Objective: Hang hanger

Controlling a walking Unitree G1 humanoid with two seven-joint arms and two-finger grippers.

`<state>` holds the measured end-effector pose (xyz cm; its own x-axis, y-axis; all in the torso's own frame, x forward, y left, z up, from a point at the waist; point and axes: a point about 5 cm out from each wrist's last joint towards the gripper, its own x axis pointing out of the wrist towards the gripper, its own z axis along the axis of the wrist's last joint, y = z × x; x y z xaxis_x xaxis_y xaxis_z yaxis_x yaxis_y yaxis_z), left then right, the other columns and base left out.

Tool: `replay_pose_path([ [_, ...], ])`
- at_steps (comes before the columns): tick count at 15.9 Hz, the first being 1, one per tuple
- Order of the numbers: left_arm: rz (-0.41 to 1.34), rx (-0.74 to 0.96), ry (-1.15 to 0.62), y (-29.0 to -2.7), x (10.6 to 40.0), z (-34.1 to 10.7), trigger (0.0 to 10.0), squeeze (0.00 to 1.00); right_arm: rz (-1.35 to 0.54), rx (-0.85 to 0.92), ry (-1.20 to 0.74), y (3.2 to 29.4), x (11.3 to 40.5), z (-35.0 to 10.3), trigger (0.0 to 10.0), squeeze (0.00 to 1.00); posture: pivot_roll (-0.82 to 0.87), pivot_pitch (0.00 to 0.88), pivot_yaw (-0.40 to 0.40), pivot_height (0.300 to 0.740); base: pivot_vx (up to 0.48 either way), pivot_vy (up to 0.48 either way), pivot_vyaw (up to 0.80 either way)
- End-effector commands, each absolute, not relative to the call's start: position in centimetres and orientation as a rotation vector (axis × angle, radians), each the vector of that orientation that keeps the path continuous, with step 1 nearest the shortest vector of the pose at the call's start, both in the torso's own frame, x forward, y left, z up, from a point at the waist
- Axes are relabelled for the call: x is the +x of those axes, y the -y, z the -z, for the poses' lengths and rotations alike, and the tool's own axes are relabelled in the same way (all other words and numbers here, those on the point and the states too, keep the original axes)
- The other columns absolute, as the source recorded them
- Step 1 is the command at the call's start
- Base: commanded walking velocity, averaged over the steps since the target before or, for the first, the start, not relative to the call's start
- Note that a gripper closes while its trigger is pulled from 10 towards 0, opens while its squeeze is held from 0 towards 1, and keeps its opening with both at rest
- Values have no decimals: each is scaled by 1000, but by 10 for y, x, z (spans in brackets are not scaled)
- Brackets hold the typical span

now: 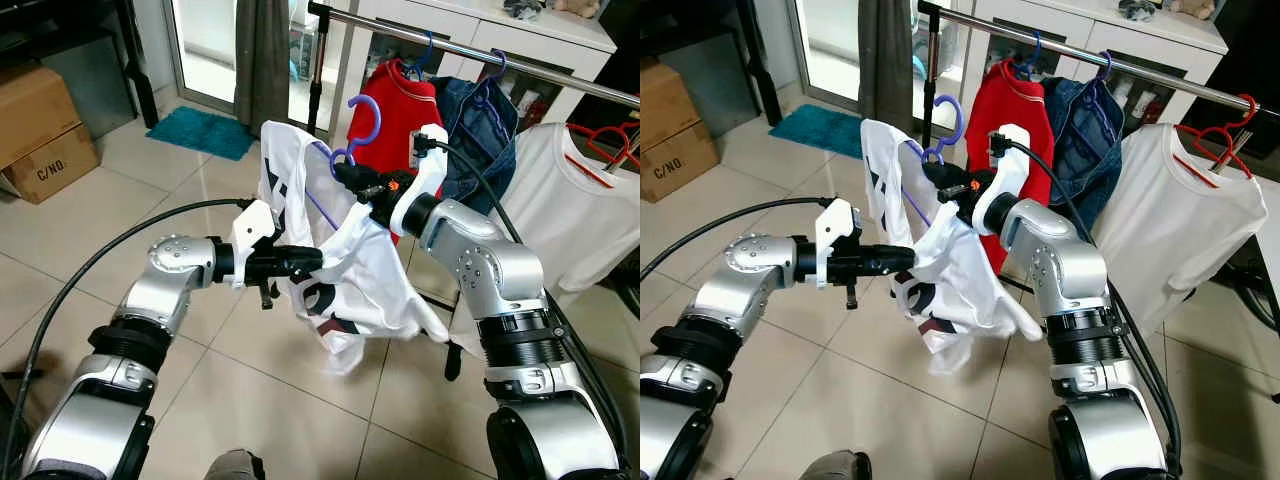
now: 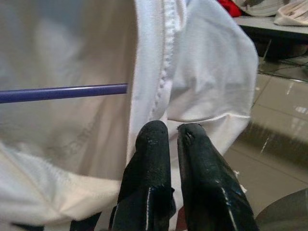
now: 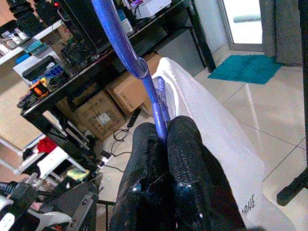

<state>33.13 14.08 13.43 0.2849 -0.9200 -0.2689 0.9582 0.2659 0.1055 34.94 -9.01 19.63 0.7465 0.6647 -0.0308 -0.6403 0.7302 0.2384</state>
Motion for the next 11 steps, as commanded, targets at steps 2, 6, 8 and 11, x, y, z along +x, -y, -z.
replay_pose_path([
  [2,1302,274,-155,-136,332,-136,0,0,-704,214,-101,97,348,-199,10000,0,-12,0,-79,740,0,0,0],
  [6,1301,270,-134,-135,333,-139,0,0,-705,208,-105,96,348,-199,10000,0,-12,0,-79,740,0,0,0],
  [8,1296,274,-100,-134,336,-146,0,0,-699,185,-116,95,347,-198,10000,0,-11,0,-79,740,0,0,0],
  [11,1279,234,22,-136,336,-173,0,0,-671,124,-151,95,347,-188,10000,0,-11,0,-79,740,0,0,0],
])
